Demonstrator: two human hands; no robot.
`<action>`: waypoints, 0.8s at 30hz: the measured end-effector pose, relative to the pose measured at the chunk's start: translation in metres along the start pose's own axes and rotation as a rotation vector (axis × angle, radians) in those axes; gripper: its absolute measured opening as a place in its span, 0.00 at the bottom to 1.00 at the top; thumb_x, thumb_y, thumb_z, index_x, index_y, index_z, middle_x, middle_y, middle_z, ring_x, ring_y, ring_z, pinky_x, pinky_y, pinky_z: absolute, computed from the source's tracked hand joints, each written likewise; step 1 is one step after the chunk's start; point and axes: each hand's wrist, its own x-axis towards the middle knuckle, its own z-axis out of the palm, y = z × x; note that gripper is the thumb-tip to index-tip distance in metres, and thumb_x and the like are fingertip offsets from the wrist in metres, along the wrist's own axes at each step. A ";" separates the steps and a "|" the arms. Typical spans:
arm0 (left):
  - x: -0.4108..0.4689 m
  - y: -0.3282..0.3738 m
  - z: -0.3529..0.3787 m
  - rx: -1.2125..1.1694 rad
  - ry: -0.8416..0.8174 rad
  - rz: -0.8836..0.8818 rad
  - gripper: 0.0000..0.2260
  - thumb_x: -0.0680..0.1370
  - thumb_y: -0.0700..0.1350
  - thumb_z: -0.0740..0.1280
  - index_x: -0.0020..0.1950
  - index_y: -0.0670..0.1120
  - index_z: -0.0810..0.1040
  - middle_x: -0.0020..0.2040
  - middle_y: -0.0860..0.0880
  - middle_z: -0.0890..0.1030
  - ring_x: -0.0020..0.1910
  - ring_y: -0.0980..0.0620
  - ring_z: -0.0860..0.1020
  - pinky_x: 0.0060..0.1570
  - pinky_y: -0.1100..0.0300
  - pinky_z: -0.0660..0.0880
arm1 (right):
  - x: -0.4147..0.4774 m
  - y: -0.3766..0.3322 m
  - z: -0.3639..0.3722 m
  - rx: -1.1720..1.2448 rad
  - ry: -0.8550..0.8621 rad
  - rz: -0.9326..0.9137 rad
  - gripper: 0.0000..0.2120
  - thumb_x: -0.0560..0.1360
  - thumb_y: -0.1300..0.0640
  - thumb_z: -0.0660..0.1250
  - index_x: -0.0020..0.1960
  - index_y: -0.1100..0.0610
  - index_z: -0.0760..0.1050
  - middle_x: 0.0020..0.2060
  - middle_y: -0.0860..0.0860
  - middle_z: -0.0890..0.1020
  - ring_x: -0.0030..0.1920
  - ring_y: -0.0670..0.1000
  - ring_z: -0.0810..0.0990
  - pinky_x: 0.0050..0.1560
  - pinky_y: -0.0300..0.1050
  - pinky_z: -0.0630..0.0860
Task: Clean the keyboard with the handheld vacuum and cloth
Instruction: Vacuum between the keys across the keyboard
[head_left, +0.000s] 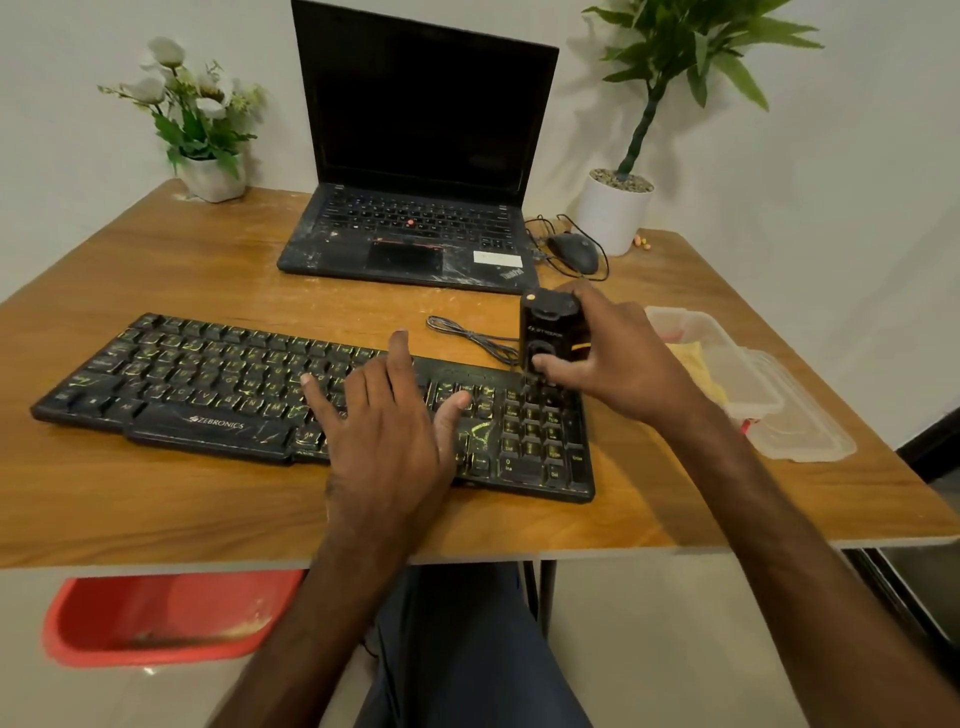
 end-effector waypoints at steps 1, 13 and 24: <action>0.000 0.000 -0.001 -0.004 -0.003 0.002 0.37 0.83 0.65 0.40 0.77 0.37 0.60 0.60 0.39 0.77 0.61 0.39 0.76 0.67 0.25 0.61 | 0.002 0.001 0.000 -0.002 0.042 0.003 0.26 0.71 0.52 0.77 0.65 0.52 0.70 0.53 0.45 0.82 0.52 0.44 0.81 0.48 0.32 0.77; 0.000 -0.001 -0.005 -0.005 -0.044 0.016 0.48 0.78 0.74 0.37 0.76 0.35 0.64 0.58 0.36 0.78 0.58 0.38 0.78 0.66 0.23 0.62 | 0.043 -0.015 0.043 0.231 -0.067 -0.006 0.31 0.69 0.51 0.79 0.67 0.54 0.70 0.57 0.47 0.81 0.57 0.45 0.80 0.57 0.44 0.80; 0.000 -0.001 -0.005 -0.034 -0.027 0.017 0.49 0.77 0.75 0.36 0.77 0.36 0.62 0.59 0.37 0.78 0.60 0.38 0.78 0.67 0.24 0.60 | 0.070 -0.033 0.051 0.085 -0.115 -0.082 0.29 0.71 0.52 0.77 0.67 0.55 0.69 0.58 0.49 0.80 0.56 0.45 0.77 0.50 0.32 0.74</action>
